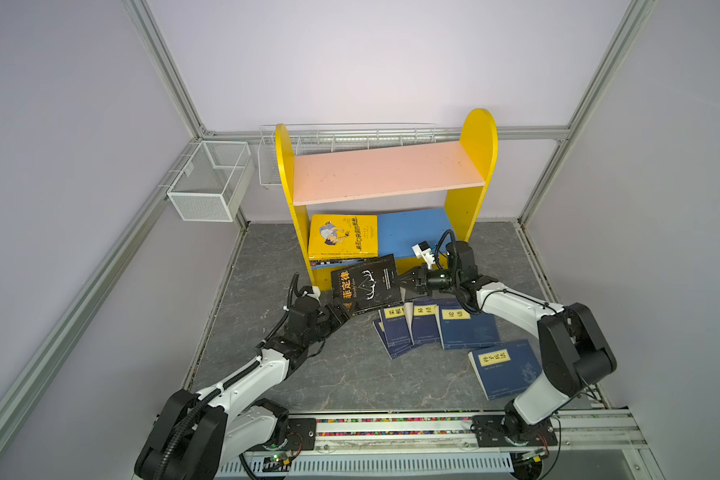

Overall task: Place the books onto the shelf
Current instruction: 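Lift the black book upright with both grippers toward the shelf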

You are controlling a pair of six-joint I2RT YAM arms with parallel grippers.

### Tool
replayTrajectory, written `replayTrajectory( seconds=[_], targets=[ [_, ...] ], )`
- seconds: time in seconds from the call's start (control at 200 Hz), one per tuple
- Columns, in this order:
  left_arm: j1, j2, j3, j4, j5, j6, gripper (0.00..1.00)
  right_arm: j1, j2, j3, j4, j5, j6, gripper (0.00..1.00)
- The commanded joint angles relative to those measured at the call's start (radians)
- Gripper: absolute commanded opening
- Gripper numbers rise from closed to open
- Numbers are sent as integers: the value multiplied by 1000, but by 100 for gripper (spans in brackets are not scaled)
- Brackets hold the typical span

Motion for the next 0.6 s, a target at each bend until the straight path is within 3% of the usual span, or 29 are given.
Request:
replayTrajectory(
  seconds=[0.0,0.085,0.245,0.595],
  targets=[
    [-1,-17,-3,66,7,-1,80,13,-51,-17,89,-60,36,7],
    [-1,-22,-6,75,6,-1,75,26,-46,-19,89,-61,38,7],
    [-2,-54,-18,102,5,-7,58,44,-36,-19,84,-58,37,7],
    [-1,-201,-18,12,-37,29,0,45,-38,7,-104,10,-78,8]
  ],
)
